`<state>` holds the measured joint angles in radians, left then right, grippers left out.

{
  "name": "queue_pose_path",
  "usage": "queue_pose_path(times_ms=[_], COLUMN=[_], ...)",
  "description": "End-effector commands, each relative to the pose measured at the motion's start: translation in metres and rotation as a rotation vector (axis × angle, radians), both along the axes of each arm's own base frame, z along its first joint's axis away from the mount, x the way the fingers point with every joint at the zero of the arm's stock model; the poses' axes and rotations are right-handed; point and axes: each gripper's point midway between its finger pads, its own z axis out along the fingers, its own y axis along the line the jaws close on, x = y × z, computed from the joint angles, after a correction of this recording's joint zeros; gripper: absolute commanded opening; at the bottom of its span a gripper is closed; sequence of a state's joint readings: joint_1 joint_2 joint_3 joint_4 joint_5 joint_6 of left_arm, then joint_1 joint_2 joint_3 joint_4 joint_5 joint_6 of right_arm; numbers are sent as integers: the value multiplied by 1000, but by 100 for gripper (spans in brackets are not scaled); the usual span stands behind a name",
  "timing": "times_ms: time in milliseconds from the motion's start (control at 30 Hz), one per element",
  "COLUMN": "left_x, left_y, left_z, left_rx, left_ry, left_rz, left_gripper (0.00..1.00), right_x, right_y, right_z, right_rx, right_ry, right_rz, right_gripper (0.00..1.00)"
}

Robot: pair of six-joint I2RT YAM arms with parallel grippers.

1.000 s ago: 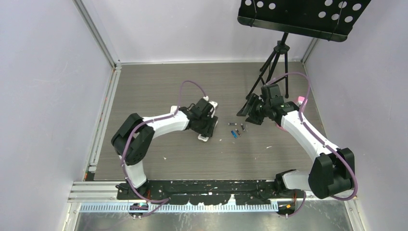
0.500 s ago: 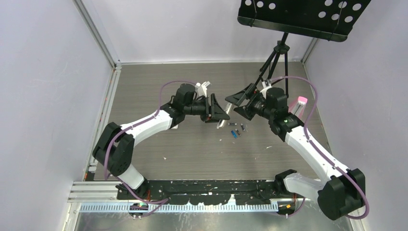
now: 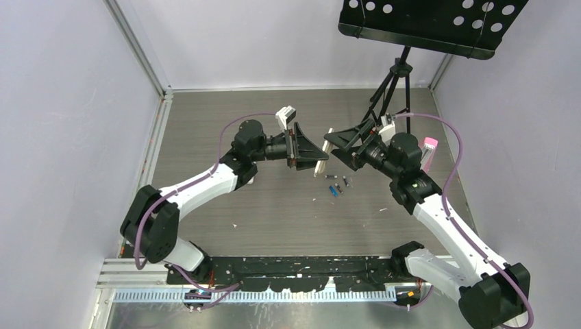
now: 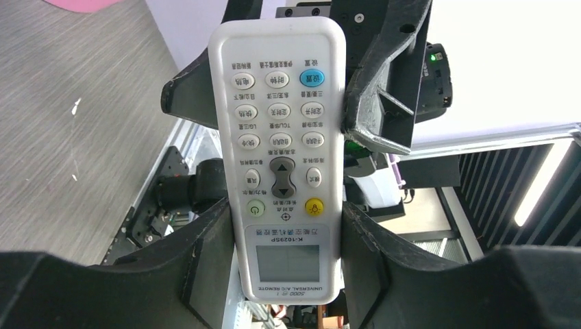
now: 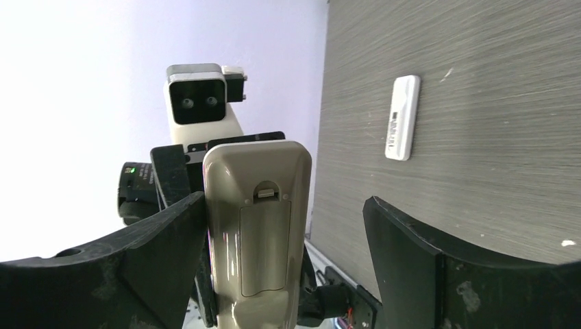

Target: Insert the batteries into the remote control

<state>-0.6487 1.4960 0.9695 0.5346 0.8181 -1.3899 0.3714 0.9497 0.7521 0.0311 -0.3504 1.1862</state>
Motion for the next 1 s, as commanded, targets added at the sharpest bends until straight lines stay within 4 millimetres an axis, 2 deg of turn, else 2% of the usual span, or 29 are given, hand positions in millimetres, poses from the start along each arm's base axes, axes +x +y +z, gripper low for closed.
queue_pose_path(times_ms=[0,67,333,400,467,567,633,667,733,867,933,967], left_x=[-16,-19,-24,-23,-23,-21,-19,-18,-13,1,10,18], left_y=[9,10,13,13,12,12,11,11,11,14,21,26], left_z=[40,41,44,42,41,36,36,34,34,24,15,10], left_rx=[-94,-85,-56,-43,-32,-11,-11,-8,-2,89,160,202], left_ry=[-106,-108,-115,-119,-120,-101,-100,-97,-105,-191,-265,-306], left_rz=[-19,-22,-31,-30,-34,-29,-26,-19,4,95,159,209], left_gripper=[19,19,20,22,24,26,28,32,55,96,99,100], right_x=[-7,-8,-15,-17,-18,-15,-10,-8,-5,6,13,16], right_y=[7,11,21,25,27,27,21,18,11,-1,-9,-14], right_z=[21,26,50,54,56,60,63,63,62,55,37,19], right_rx=[71,106,194,199,201,218,262,286,311,300,255,217], right_ry=[-34,-27,-37,-40,-38,-34,-34,-33,-21,34,127,204], right_rz=[43,67,131,150,164,155,92,58,1,-106,-185,-234], right_gripper=[85,80,79,75,68,46,39,35,30,26,26,26])
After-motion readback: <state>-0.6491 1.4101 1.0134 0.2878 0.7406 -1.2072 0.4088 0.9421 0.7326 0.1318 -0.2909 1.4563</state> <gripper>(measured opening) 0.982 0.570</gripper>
